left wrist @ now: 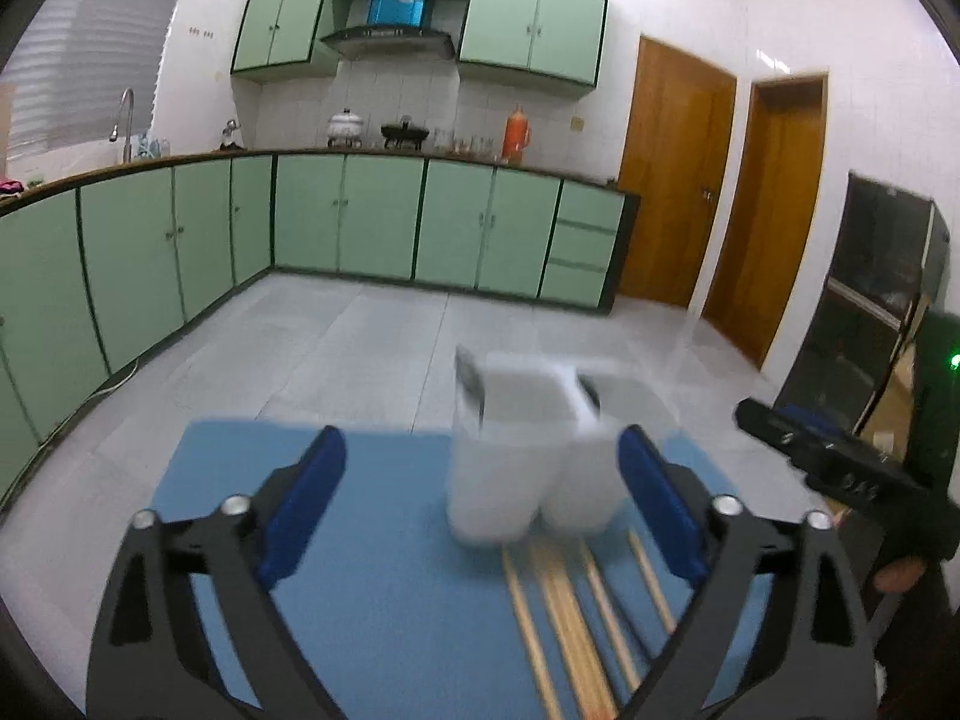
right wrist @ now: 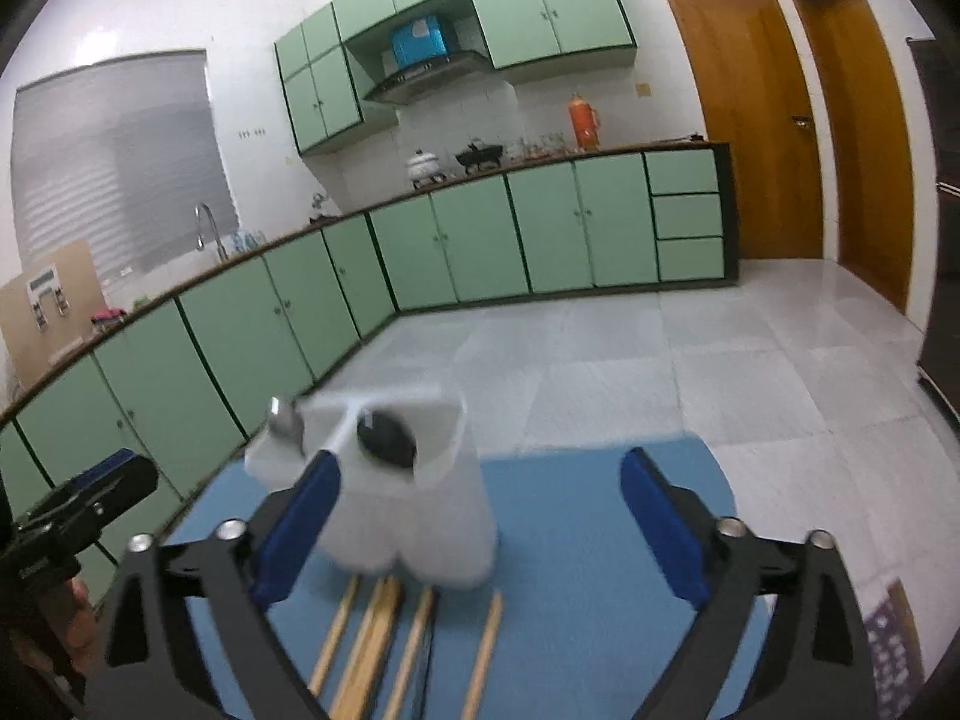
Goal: Organize utensils
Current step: 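Open both tools to release the spoons and withdraw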
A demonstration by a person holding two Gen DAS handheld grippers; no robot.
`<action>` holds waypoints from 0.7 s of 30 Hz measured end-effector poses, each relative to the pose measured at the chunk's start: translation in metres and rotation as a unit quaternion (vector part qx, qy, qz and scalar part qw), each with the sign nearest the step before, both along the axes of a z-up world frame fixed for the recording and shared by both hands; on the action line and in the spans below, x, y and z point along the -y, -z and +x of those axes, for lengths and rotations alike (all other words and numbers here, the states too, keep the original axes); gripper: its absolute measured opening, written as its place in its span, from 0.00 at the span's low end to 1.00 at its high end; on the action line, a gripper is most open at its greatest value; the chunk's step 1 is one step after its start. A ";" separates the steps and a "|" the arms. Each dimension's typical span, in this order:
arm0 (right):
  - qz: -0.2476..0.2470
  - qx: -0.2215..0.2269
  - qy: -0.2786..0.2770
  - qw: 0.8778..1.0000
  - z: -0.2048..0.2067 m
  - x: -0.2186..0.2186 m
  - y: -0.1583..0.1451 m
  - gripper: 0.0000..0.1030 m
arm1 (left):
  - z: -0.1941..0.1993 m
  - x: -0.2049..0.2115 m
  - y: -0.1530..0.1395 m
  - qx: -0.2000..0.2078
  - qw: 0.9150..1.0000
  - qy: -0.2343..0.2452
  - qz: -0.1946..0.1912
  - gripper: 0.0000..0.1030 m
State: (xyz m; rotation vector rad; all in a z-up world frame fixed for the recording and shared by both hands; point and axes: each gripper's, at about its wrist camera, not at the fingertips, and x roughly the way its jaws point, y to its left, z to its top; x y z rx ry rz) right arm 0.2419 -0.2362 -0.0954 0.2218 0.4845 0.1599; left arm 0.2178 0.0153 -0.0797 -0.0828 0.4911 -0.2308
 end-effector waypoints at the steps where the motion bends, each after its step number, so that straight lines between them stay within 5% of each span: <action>1: -0.005 -0.008 0.003 1.000 -0.010 0.000 0.004 0.94 | -0.008 -0.002 0.005 -0.011 1.000 0.000 0.002 0.90; 13: -0.037 -0.112 0.017 0.993 -0.120 -0.012 0.058 0.92 | -0.083 -0.021 0.068 -0.123 0.992 -0.007 0.021 0.91; 21: -0.051 -0.163 -0.010 0.985 -0.148 -0.029 0.082 0.58 | -0.106 -0.020 0.094 -0.154 0.987 -0.021 0.044 0.91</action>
